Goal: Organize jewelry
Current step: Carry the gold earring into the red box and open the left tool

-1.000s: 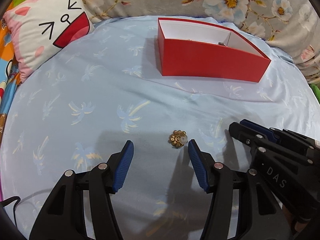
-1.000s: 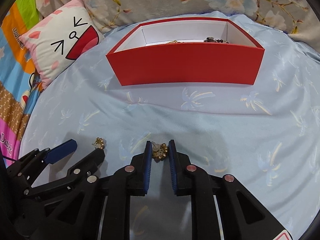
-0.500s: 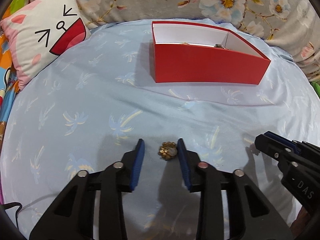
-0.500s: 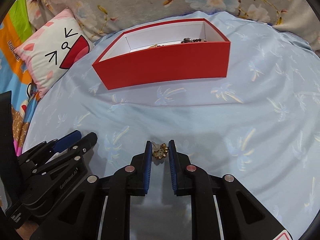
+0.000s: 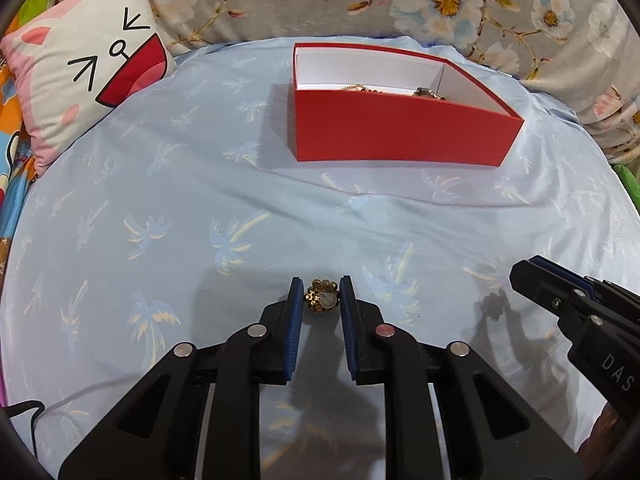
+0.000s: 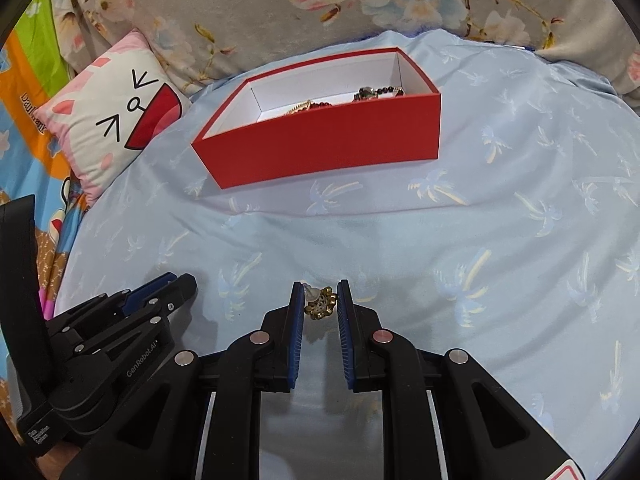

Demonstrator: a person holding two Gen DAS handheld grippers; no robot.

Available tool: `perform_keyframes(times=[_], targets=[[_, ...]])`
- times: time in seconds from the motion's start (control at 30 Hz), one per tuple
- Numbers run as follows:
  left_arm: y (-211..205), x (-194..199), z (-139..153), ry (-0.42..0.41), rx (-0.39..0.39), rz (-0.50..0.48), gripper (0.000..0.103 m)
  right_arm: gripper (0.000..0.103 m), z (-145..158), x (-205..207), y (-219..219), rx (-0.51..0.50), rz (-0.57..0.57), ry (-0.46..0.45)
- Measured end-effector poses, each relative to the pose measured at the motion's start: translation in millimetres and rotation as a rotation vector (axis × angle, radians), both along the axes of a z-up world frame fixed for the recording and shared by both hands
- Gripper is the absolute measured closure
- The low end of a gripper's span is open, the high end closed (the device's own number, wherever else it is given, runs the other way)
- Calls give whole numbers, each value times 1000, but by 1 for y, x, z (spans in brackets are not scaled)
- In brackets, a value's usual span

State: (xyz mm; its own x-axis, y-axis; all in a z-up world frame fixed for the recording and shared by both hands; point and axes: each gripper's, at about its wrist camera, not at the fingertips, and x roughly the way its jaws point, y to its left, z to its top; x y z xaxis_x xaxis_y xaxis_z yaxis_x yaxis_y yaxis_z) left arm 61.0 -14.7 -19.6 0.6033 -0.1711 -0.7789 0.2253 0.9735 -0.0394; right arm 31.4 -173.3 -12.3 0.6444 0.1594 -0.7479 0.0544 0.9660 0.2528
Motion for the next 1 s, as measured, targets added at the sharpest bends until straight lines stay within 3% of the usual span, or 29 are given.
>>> perform_keyframes(times=[0.33,0.7,1.0], targets=[[-14,6,41,-52,-2,-28,85,88,39,8,-14,4,-16,-88],[-36,53,93,-154,-1,-33,85,88,74,59,-36,-2,-44,-156],[-60,115,92,-146,11,-13,85,88,77,115,-40,-42,-54,-150]])
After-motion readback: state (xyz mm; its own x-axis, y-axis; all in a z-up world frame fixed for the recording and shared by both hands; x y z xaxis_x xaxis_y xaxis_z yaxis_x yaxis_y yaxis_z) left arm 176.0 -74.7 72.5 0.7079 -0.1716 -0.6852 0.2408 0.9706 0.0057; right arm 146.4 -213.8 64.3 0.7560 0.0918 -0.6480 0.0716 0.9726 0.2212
